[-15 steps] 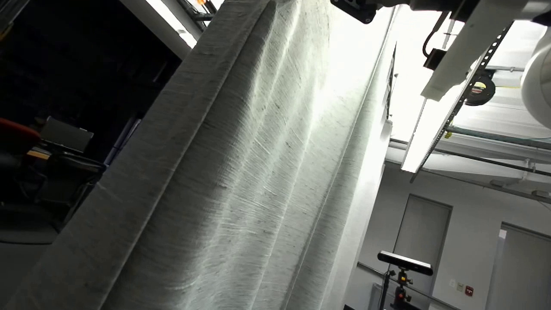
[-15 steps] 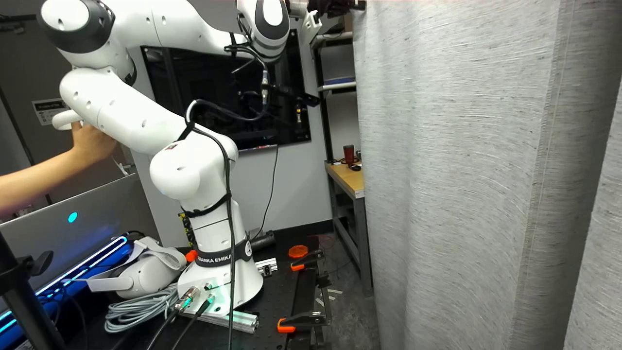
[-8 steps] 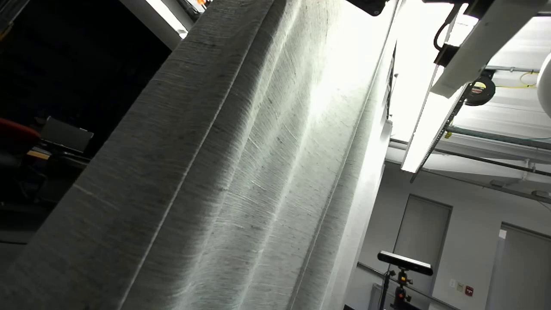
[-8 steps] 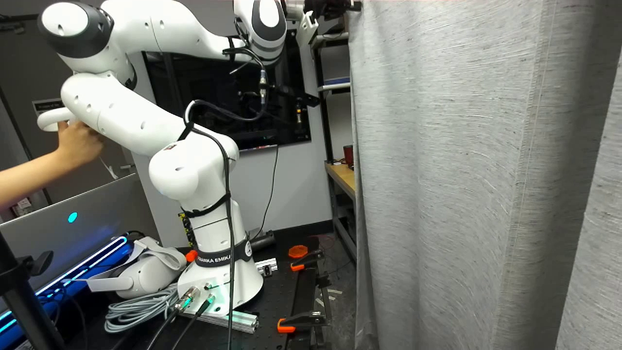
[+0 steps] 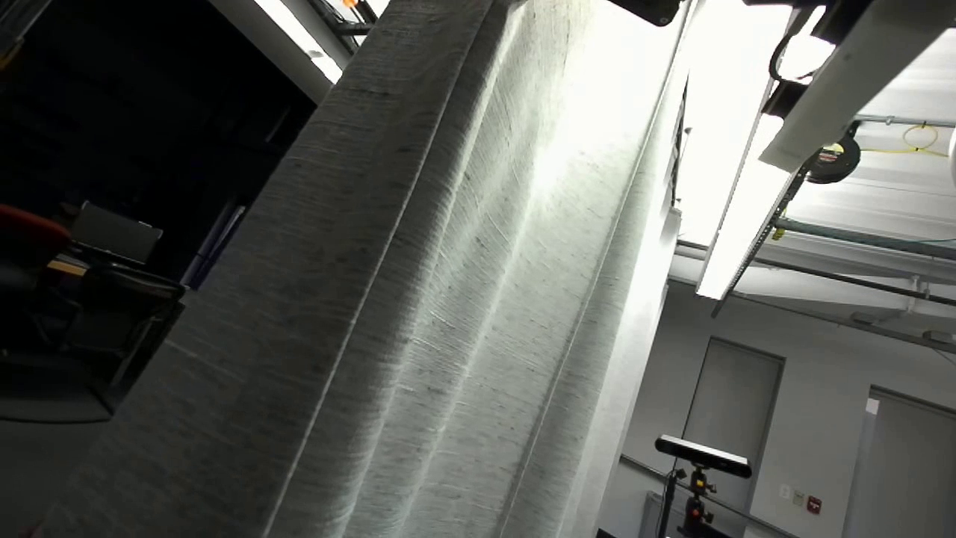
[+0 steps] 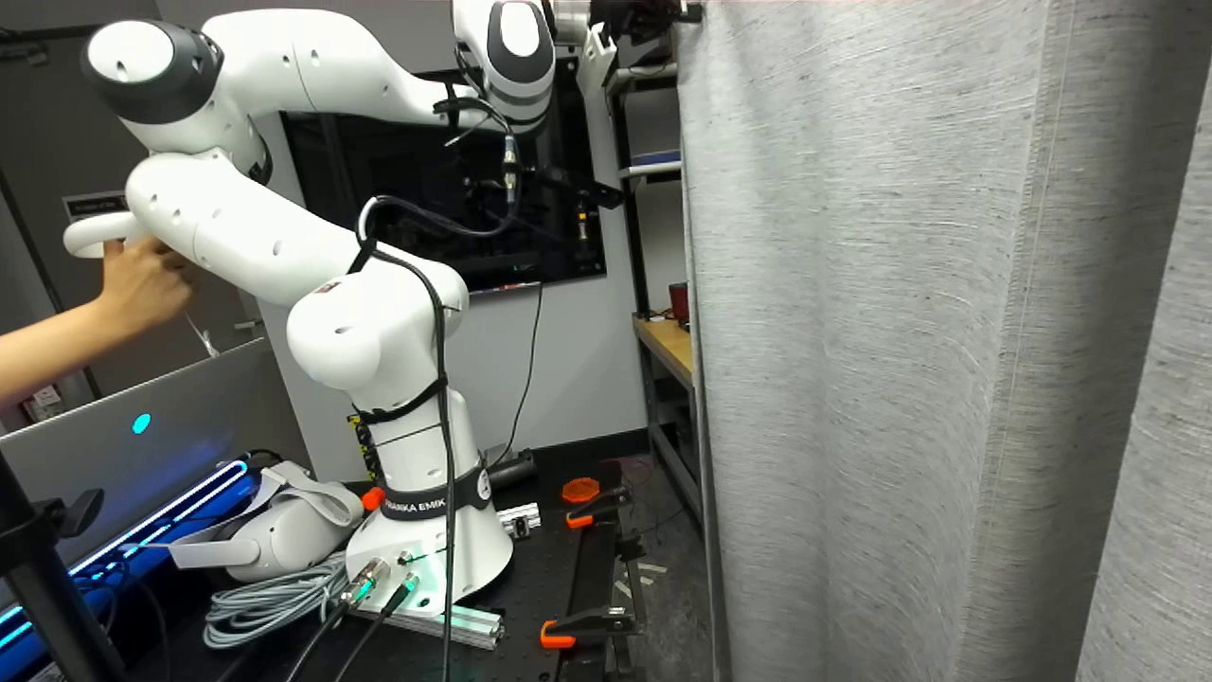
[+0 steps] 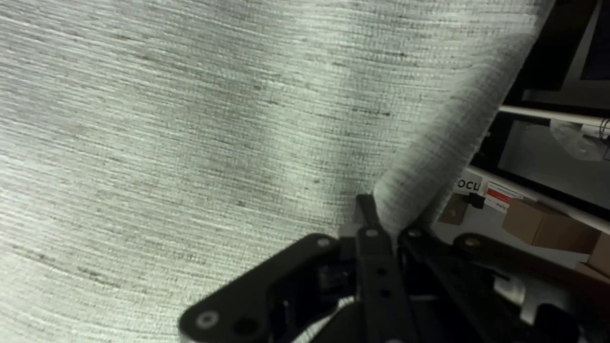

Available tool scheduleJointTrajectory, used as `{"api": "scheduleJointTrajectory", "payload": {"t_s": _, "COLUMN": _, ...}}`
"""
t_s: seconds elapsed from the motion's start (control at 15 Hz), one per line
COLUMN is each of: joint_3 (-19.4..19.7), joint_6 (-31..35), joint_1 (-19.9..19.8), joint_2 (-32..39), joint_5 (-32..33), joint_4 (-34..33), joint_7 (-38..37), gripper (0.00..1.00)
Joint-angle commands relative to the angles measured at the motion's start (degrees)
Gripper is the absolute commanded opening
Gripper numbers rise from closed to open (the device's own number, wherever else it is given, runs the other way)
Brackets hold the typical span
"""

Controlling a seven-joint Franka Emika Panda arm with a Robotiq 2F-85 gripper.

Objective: Draw the curtain closed

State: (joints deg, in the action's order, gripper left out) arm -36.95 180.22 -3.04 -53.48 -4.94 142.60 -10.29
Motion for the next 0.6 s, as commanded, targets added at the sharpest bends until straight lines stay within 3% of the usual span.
{"api": "scheduleJointTrajectory", "payload": {"t_s": 0.0, "joint_3": -5.21, "joint_6": -4.05, "joint_1": 1.39, "joint_2": -2.62, "joint_5": 0.82, "joint_4": 5.97, "joint_7": -2.97, "gripper": 0.00}}
{"api": "scheduleJointTrajectory", "payload": {"t_s": 0.07, "joint_3": -0.09, "joint_6": -0.03, "joint_1": -0.46, "joint_2": -0.56, "joint_5": 1.26, "joint_4": 0.24, "joint_7": -0.90, "gripper": 0.02}}
{"api": "scheduleJointTrajectory", "payload": {"t_s": 0.53, "joint_3": -0.49, "joint_6": -0.08, "joint_1": -1.05, "joint_2": -1.29, "joint_5": 1.29, "joint_4": 0.61, "joint_7": -0.85, "gripper": 0.02}}
